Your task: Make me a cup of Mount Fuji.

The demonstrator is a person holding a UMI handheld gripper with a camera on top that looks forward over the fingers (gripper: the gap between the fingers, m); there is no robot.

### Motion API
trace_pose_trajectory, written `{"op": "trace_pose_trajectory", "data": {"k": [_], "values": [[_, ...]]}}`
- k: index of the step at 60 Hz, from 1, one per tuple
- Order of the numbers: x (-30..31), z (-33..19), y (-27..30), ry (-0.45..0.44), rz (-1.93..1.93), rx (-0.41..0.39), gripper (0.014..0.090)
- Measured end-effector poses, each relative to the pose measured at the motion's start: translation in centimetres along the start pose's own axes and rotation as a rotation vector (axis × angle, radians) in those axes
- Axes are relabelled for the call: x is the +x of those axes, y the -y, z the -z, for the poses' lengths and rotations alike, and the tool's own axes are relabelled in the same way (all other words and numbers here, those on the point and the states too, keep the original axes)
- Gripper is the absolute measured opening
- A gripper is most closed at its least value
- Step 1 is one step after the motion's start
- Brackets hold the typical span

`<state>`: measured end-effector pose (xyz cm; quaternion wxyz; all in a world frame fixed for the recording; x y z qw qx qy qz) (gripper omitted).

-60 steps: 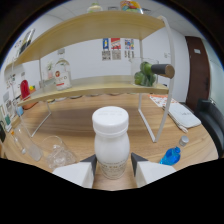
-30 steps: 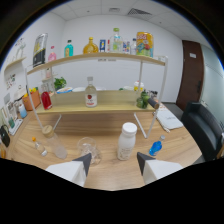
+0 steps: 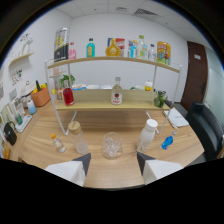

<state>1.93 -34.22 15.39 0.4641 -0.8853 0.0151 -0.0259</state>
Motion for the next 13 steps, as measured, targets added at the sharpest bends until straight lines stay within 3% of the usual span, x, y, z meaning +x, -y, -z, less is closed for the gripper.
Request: {"op": "trace_pose_trajectory", "data": {"k": [13], "values": [[-0.69,-0.01,-0.01,0.006,-0.005,-0.003,0.0856]]}}
